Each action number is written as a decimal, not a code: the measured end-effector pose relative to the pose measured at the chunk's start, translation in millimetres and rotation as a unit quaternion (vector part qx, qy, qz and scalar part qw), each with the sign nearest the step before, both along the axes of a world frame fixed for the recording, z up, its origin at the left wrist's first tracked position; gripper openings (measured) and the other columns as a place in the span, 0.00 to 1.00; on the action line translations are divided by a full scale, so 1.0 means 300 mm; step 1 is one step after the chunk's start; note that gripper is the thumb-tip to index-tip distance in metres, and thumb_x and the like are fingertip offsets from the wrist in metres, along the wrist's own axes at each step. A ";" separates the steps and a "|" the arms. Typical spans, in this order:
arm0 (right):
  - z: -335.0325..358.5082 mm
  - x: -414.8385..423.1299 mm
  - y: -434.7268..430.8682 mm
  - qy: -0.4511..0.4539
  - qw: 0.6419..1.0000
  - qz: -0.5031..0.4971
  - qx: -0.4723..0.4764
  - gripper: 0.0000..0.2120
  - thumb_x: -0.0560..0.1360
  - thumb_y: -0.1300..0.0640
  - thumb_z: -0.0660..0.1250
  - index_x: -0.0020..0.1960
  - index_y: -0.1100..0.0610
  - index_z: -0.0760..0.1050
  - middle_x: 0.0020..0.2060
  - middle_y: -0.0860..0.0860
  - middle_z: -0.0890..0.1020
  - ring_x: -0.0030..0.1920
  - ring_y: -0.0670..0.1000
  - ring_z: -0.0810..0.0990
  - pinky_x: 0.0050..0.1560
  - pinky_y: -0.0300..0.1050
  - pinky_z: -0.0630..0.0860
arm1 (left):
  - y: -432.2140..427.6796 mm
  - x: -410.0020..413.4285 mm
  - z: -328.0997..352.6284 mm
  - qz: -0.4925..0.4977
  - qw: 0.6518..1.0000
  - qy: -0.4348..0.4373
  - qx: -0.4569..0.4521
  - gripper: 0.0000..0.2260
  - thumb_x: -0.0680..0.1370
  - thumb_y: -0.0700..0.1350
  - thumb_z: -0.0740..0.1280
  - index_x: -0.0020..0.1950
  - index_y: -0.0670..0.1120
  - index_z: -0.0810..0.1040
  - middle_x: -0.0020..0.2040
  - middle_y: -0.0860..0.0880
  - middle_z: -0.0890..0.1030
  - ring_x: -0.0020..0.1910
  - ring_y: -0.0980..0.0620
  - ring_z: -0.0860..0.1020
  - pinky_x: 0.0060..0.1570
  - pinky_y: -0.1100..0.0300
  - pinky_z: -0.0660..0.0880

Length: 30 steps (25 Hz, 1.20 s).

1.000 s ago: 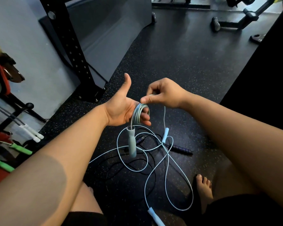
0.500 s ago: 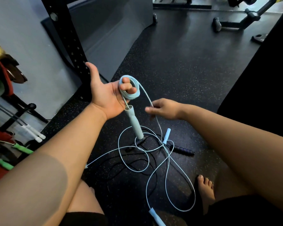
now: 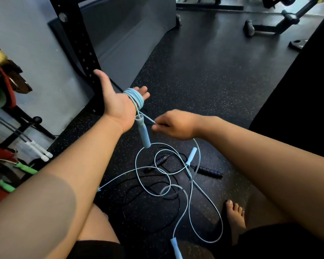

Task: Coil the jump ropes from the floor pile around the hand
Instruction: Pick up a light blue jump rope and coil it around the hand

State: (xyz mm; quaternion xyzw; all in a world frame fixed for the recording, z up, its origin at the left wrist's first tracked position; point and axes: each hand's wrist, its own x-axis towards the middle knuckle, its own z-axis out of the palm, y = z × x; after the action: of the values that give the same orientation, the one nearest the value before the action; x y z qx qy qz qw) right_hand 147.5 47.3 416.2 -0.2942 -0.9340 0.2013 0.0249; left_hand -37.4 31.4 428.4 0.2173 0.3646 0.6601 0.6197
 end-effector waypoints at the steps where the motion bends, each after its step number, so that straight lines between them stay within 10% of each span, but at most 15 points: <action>1: 0.020 0.001 0.004 0.024 1.000 0.001 0.015 0.18 0.83 0.49 0.60 0.37 0.56 0.70 0.28 0.48 0.71 0.31 0.52 0.68 0.35 0.44 0.60 | 0.004 0.003 -0.015 -0.021 0.997 0.069 -0.025 0.58 0.70 0.82 0.45 0.78 0.32 0.59 0.69 0.35 0.75 0.66 0.39 0.79 0.70 0.42 0.72; 6: 0.072 0.050 0.051 0.105 0.991 -0.060 0.053 0.17 0.80 0.45 0.65 0.40 0.56 0.80 0.28 0.47 0.75 0.30 0.47 0.71 0.34 0.43 0.66 | -0.029 0.049 -0.051 -0.250 0.908 0.334 -0.040 0.60 0.69 0.79 0.29 0.68 0.34 0.77 0.54 0.40 0.85 0.59 0.43 0.81 0.74 0.48 0.66; 13: 0.051 0.100 0.096 0.217 0.964 -0.151 -0.024 0.22 0.77 0.43 0.69 0.37 0.62 0.77 0.25 0.47 0.69 0.26 0.43 0.65 0.28 0.36 0.62 | -0.072 0.082 -0.015 -0.417 0.860 0.283 -0.075 0.52 0.64 0.83 0.34 0.41 0.40 0.77 0.33 0.44 0.78 0.40 0.40 0.82 0.56 0.50 0.75; 22: -0.082 0.113 0.098 0.194 0.954 -0.209 -0.095 0.20 0.84 0.46 0.57 0.37 0.52 0.74 0.28 0.49 0.71 0.25 0.41 0.68 0.32 0.39 0.68 | -0.060 0.040 0.025 -0.195 0.981 -0.014 -0.009 0.47 0.63 0.86 0.44 0.39 0.43 0.74 0.30 0.49 0.72 0.36 0.47 0.76 0.50 0.57 0.75; 30: -0.118 0.072 0.052 0.032 0.974 -0.116 -0.190 0.14 0.85 0.52 0.57 0.53 0.55 0.80 0.28 0.50 0.78 0.27 0.46 0.76 0.37 0.44 0.76 | -0.021 0.026 0.013 -0.008 0.993 -0.110 0.046 0.53 0.71 0.80 0.55 0.71 0.31 0.67 0.57 0.41 0.75 0.59 0.39 0.79 0.62 0.37 0.78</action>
State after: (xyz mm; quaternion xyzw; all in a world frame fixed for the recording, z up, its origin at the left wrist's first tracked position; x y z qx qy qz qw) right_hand 169.2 62.8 381.0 -0.3935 -0.8366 0.3804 0.0220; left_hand -29.6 25.1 432.2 0.1751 0.2618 0.6911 0.6505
